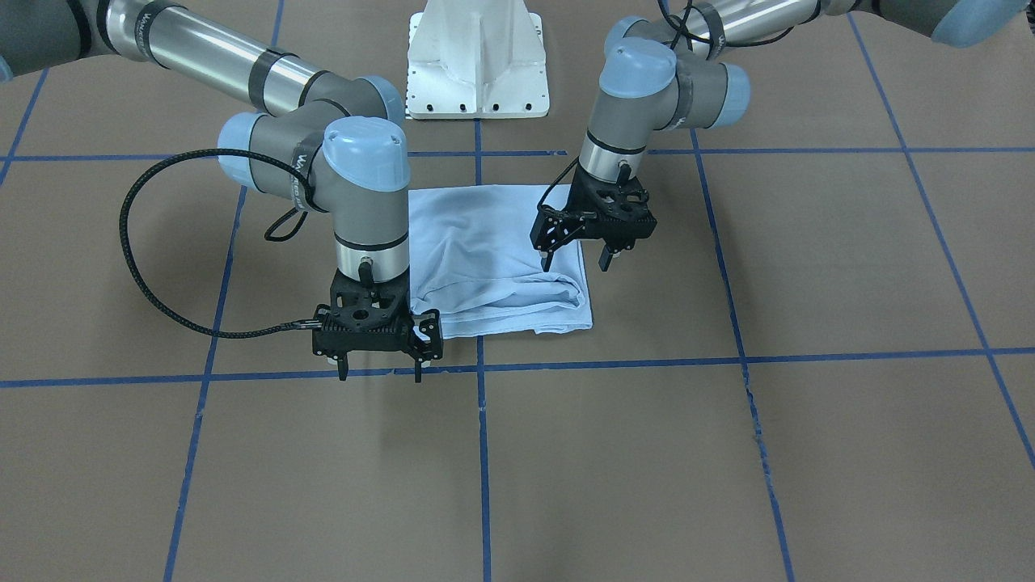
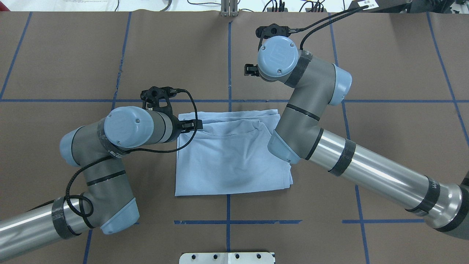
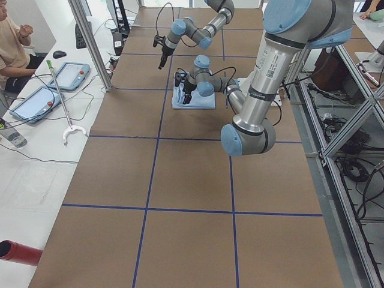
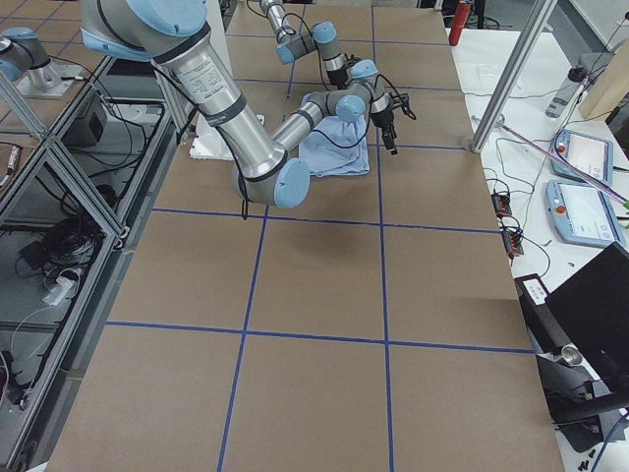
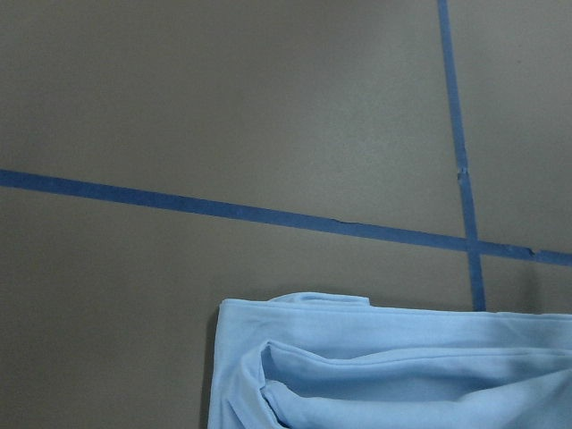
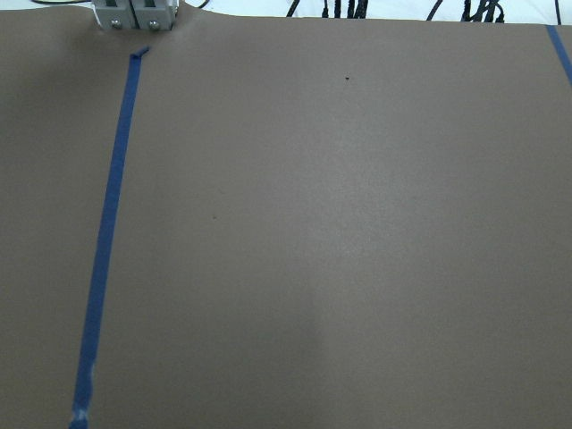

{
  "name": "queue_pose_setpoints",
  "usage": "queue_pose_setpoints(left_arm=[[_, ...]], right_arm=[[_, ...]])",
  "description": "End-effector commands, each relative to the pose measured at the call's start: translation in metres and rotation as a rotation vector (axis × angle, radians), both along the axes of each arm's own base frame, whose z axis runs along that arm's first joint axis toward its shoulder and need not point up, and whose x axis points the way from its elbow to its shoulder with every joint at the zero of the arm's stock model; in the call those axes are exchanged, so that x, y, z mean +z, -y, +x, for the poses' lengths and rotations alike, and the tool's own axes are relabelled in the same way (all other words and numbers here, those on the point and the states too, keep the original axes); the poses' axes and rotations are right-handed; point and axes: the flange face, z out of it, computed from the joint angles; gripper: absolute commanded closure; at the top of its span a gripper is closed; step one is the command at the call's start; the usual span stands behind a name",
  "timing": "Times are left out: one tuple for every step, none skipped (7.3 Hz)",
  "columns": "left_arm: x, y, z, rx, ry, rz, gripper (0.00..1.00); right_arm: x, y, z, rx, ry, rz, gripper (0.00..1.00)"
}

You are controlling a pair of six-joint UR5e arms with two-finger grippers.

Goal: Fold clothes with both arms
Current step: 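Lift the right gripper away from the shirt toward the far side, then raise the left gripper off the shirt's edge and draw it back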

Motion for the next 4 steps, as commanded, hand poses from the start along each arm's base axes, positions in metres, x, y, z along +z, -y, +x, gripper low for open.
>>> queue_pose_setpoints(left_arm=[[0.005,-0.007,0.011,0.019,0.013,0.002,0.00],[0.006,-0.029,0.028,0.054,0.017,0.006,0.00],[0.009,-0.045,0.043,0.039,0.039,0.036,0.00],[0.007,-0.045,0.042,0.037,0.037,0.038,0.00]], right_arm=[[0.000,0.001,0.003,-0.008,0.011,-0.006,0.00],[0.000,0.001,0.003,-0.006,0.011,-0.006,0.00],[0.001,0.001,0.003,-0.007,0.010,-0.006,0.00],[0.001,0.001,0.003,-0.008,0.010,-0.006,0.00]])
